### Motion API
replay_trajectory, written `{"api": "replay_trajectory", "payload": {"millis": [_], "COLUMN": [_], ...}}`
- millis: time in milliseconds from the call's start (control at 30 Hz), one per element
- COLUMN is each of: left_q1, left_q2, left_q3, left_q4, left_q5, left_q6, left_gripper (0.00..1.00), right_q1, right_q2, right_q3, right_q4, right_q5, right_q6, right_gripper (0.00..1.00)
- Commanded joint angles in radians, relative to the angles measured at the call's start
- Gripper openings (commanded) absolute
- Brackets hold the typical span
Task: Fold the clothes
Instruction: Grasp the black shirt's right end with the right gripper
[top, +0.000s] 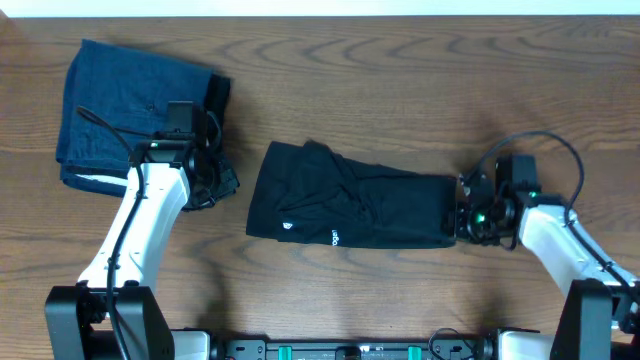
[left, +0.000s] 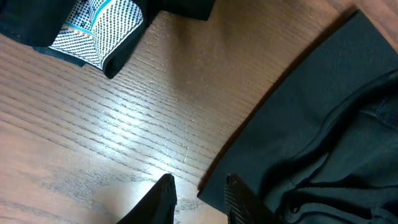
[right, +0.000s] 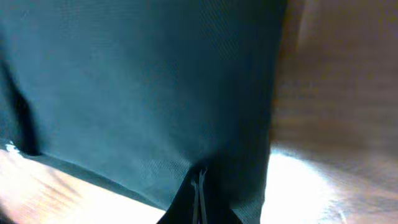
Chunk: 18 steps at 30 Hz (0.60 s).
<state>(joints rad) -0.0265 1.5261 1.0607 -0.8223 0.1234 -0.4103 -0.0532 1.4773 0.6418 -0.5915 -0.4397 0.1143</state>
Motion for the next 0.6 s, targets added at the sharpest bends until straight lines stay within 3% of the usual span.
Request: {"api": "replay_trajectory", "payload": {"millis": [0, 200, 333, 400, 500, 567], "left_q1": [0.003, 0.003, 0.003, 0.003, 0.003, 0.003], "left_q2": [0.006, 0.006, 0.006, 0.006, 0.006, 0.006], "left_q3": [-0.012, -0.012, -0.012, -0.012, -0.013, -0.016], "left_q4": [-0.003, -0.003, -0.005, -0.009, -0.011, -0.011], "left_q5": [-0.013, -0.013, -0.013, -0.013, -0.013, -0.013], "left_q6": [0.016, 0.017, 0.016, 0.016, 0.017, 0.016], "left_gripper": [0.29, 0.29, 0.29, 0.29, 0.30, 0.31], "right_q1": [-0.006, -0.014, -0.014, -0.014, -0.013, -0.012], "right_q2": [-0.005, -0.025, -0.032, -0.032, -0.030, -0.026], "right_q3": [-0.040, 0.082, 0.200, 0.227, 0.229, 0.227], "right_q4": [0.024, -0.060, -0.151, -0.168, -0.165, -0.169], "right_q5": [-0.006, -0.029, -0.023, -0.008, 0.046, 0.116], "right_q6": [0.020, 0.021, 0.019, 0.020, 0.020, 0.020], "right_gripper": [0.01, 0.02, 0.09, 0.16, 0.40, 0.46]}}
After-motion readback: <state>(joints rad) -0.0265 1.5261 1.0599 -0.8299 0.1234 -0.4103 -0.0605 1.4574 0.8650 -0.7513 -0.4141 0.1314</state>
